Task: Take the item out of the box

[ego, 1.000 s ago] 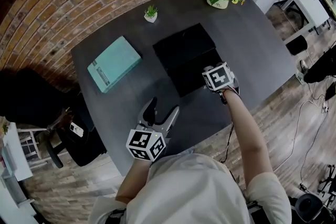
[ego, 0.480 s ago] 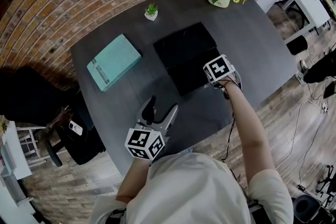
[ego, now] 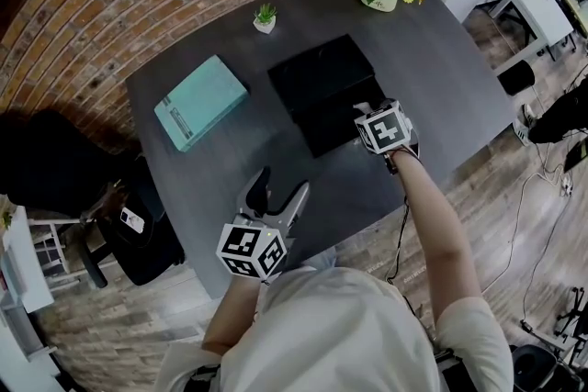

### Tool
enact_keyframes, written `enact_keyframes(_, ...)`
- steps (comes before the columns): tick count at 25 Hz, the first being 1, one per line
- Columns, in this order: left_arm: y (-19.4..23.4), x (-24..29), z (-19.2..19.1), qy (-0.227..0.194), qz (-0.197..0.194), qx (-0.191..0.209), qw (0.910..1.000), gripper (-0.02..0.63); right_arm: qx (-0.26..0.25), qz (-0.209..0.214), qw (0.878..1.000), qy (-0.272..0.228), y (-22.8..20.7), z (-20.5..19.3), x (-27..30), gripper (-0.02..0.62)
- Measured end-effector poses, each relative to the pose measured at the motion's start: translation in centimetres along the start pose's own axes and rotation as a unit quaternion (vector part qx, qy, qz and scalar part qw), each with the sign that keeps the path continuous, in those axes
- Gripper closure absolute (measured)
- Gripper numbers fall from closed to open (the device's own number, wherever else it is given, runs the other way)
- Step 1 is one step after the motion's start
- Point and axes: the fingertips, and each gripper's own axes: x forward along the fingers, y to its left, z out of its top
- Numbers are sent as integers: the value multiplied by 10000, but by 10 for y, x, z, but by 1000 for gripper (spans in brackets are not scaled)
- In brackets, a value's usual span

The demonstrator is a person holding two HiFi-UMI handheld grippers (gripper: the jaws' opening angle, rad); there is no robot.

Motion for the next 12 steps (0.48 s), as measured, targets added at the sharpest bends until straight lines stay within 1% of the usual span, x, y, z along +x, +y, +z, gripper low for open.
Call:
enact_keyframes(6, -16, -19, -1, -97, -41, 66, 9999, 268, -29, -241, 9961, -852, 12, 18, -40, 440)
enact_keyframes(12, -35, -46, -6, -185, -70, 197, 9996, 268, 71, -368, 9882, -1485, 36, 19, -89, 442)
